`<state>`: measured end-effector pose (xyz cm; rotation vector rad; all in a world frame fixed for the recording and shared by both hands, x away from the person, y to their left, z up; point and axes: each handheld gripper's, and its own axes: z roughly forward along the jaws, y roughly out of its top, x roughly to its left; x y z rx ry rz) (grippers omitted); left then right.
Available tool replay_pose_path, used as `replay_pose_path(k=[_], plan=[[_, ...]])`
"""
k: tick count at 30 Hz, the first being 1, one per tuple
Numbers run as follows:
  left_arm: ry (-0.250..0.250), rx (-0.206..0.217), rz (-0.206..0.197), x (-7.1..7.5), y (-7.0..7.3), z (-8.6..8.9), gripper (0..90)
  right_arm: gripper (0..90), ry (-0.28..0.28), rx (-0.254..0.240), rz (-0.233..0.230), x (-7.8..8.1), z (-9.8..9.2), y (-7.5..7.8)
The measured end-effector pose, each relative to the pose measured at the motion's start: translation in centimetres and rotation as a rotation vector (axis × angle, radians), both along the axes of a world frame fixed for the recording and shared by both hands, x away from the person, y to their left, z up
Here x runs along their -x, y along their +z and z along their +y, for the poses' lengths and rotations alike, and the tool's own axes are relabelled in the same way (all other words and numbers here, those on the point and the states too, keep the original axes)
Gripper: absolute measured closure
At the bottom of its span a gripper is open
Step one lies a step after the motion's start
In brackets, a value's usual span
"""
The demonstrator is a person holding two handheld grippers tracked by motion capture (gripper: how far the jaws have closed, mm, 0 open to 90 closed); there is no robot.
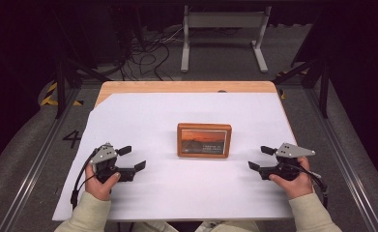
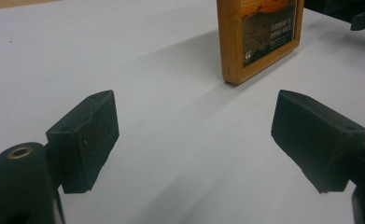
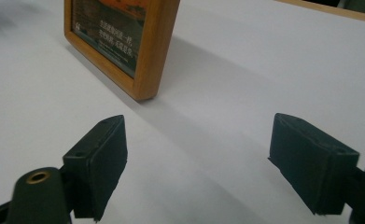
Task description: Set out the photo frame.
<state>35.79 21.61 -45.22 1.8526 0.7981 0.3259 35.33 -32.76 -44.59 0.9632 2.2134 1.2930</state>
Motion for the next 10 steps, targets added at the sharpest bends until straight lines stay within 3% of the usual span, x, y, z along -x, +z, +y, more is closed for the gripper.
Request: replay_pose_path(k=[5,10], plan=[[0.004,-0.003,0.016,0.00,-0.14,-0.08,15.3,19.5,-0.054,-0.009,0.023,-0.17,-0.27,-0.17],[0.013,-0.014,0.015,-0.04,-0.19,-0.06,14.7,19.2,-0.062,-0.002,0.024,-0.15,-0.18,-0.12]])
